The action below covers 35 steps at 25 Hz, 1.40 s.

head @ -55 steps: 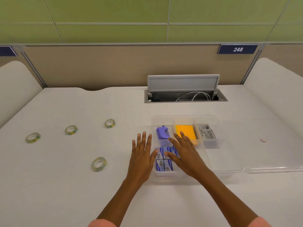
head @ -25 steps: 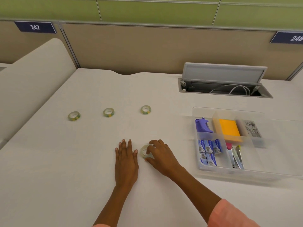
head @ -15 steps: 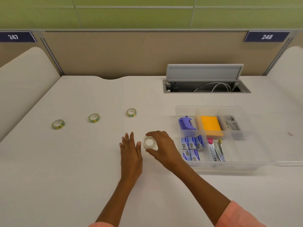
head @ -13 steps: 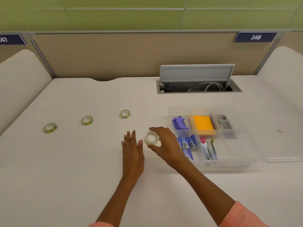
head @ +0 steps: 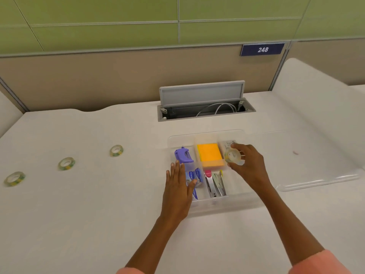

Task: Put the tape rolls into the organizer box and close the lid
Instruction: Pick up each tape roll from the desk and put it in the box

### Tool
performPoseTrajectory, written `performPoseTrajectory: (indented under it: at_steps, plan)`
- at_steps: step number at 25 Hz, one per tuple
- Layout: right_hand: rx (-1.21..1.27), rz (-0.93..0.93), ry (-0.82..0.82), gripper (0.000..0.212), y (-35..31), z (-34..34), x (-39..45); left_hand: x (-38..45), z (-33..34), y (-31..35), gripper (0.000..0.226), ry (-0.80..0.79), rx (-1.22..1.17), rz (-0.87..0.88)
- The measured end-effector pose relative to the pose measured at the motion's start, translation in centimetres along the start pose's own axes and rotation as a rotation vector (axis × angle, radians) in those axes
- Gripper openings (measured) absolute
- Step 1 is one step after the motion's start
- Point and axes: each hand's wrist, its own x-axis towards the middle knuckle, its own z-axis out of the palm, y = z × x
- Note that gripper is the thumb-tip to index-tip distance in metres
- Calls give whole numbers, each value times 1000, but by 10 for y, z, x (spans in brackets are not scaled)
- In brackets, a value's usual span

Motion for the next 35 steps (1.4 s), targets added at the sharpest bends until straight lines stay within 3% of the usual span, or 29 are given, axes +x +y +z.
performPoseTrajectory:
  at_steps: [7,12,35]
  plan:
    - [-203,184,-19,52,50,5,2,2,8,-8,62,32,94,59]
    - [-234,285,-153,53,61,17,2,3,10,-9,61,35,76,46]
    - [-236,226,-121,37,57,22,-2,3,11,-7,62,32,32,4]
